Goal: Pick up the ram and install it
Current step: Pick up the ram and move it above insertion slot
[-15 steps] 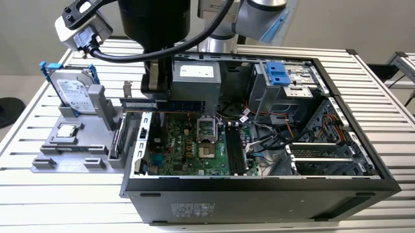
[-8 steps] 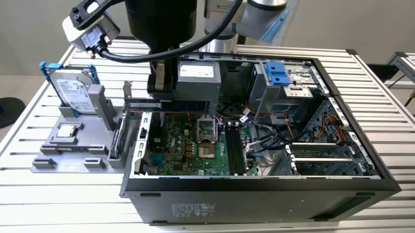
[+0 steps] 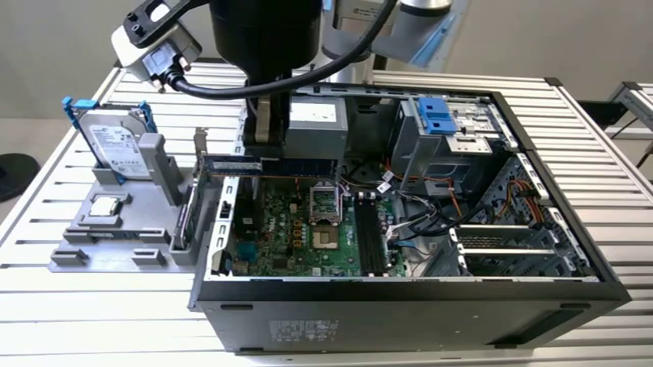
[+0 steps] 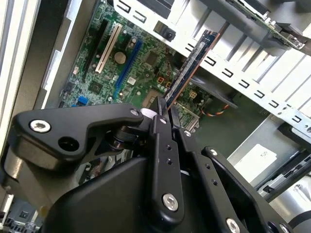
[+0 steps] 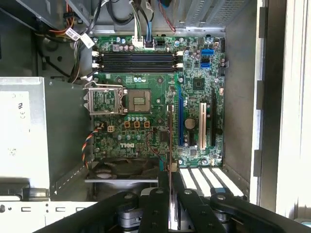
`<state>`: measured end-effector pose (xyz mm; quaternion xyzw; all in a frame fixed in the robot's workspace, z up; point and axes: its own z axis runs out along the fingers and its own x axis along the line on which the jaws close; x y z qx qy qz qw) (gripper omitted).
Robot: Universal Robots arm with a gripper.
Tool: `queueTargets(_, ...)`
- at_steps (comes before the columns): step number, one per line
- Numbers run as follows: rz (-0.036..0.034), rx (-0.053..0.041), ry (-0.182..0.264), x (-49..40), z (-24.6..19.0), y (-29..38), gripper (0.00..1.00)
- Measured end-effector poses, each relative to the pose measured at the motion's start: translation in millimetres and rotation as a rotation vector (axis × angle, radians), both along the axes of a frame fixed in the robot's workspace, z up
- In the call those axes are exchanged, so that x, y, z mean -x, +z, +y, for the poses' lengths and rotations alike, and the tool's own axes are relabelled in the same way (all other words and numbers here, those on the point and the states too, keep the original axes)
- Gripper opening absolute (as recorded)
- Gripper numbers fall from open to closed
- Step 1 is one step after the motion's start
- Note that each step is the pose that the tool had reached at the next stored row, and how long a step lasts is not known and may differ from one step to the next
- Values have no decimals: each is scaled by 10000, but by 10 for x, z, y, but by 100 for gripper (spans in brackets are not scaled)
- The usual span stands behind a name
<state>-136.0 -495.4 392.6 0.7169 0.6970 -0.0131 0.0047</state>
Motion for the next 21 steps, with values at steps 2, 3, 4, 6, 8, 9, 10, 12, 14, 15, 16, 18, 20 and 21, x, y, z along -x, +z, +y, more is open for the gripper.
queueTargets(2,-1,0,0,-19,0,-1,0)
queueTargets(3,0,1,0,-29,0,-1,0)
queueTargets(4,0,2,0,-39,0,0,0)
queueTargets(6,0,2,0,-59,0,0,0)
queueTargets(8,0,3,0,-78,0,0,0)
queueTargets(9,0,4,-1,-88,0,-1,0)
queueTargets(10,0,5,0,-98,0,0,0)
queueTargets(12,0,5,0,-118,0,-1,0)
queueTargets(14,0,7,0,-138,0,0,0)
queueTargets(15,0,7,0,-147,0,0,0)
queueTargets(16,0,8,0,-157,0,0,0)
queueTargets(18,0,8,0,-177,0,0,0)
queueTargets(20,0,9,0,-196,0,0,0)
queueTargets(21,0,10,0,-205,0,0,0)
